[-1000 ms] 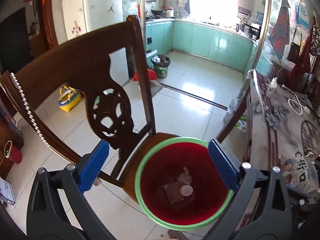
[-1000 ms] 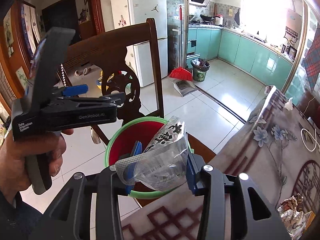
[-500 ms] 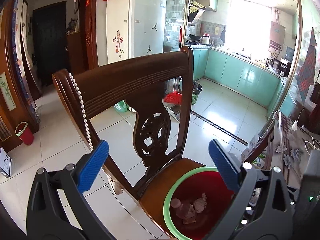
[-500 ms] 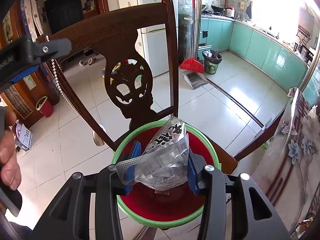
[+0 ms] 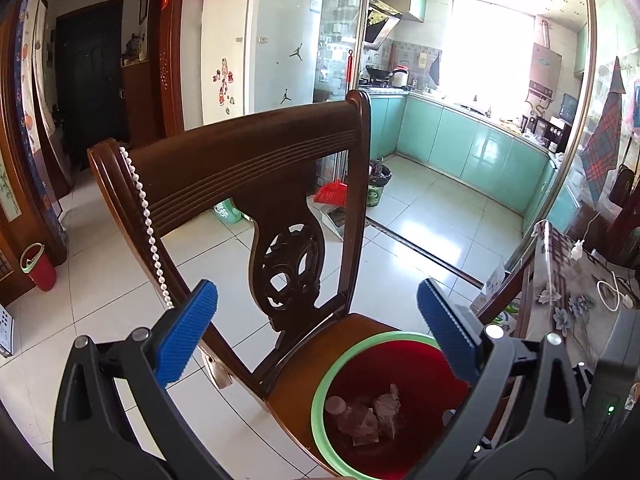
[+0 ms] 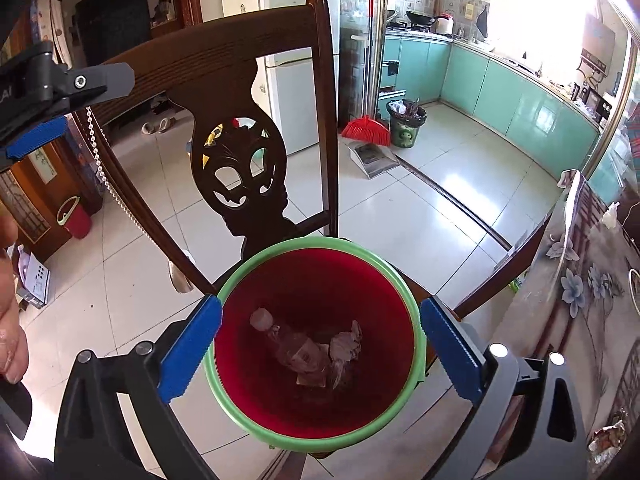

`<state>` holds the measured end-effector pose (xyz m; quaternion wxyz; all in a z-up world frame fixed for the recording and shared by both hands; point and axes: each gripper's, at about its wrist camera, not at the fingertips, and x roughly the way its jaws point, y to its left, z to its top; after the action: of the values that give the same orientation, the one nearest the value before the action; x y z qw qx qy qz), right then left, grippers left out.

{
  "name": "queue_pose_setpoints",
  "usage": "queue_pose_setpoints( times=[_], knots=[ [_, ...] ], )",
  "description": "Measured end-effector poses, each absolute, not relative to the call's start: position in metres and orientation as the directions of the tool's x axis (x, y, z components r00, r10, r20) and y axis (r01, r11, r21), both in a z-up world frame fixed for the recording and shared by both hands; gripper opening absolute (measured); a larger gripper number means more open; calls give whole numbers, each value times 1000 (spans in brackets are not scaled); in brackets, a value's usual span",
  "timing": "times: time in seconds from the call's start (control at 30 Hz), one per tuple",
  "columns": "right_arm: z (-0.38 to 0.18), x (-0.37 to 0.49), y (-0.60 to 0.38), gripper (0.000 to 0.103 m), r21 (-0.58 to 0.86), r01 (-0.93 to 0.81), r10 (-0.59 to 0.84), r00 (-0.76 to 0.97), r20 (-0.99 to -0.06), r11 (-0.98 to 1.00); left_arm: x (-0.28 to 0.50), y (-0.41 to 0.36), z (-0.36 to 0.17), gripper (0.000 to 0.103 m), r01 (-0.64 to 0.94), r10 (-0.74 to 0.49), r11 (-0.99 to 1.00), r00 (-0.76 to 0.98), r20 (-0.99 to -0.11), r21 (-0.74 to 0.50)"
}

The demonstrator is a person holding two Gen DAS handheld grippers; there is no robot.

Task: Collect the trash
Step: 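Open both tools to drop the bottle and wrapper into the bin, then move both tools back over the table toward the white-blue snack wrapper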

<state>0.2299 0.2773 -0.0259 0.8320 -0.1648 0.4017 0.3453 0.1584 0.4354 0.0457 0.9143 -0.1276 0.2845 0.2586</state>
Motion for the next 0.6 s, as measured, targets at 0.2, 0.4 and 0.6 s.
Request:
queue_pose_setpoints(
  times=[0.2,0.4,0.6],
  knots=[
    [3,214,234,96,5,-673,453,493,-743,740,164,407,54,98,-434,293,893,761,-579,-117],
    [37,190,171,96,-10,-623,441,566,-697,782,159,361,76,98,-320,202,939,813,-545,-128],
    [70,167,99,96,-39,-551,395,642,-657,833,149,290,97,98,-202,128,976,842,-525,-86]
  ],
)
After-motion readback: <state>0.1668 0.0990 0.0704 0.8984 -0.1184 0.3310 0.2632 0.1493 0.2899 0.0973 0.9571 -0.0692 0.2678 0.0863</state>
